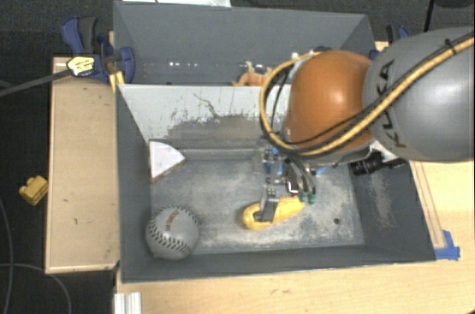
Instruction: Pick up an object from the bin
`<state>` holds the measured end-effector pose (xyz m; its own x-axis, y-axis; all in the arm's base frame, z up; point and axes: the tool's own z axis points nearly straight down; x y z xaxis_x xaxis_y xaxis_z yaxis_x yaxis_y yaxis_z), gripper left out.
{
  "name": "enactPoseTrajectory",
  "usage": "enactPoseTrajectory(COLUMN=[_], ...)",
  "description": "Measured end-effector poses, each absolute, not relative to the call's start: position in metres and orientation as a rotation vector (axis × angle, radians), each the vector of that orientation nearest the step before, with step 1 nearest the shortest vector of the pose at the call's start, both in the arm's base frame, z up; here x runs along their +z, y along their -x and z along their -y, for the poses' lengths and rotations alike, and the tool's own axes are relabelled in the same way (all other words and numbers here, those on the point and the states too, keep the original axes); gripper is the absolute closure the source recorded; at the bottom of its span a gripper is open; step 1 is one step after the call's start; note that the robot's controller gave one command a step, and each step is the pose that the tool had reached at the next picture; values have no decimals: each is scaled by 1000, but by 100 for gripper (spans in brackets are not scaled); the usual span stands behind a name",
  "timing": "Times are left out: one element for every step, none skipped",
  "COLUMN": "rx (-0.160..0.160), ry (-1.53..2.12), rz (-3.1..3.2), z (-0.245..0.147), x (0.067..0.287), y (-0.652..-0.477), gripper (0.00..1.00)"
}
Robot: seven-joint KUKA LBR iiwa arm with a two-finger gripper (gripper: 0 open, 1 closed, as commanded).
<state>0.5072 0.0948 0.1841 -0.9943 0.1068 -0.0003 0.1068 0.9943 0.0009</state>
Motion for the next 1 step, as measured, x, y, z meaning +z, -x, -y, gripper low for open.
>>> enactPoseTrajectory(rx=[1], ry=[251], rz=[-3125], z=[-64], x=[146], y=[-513], gripper=[0])
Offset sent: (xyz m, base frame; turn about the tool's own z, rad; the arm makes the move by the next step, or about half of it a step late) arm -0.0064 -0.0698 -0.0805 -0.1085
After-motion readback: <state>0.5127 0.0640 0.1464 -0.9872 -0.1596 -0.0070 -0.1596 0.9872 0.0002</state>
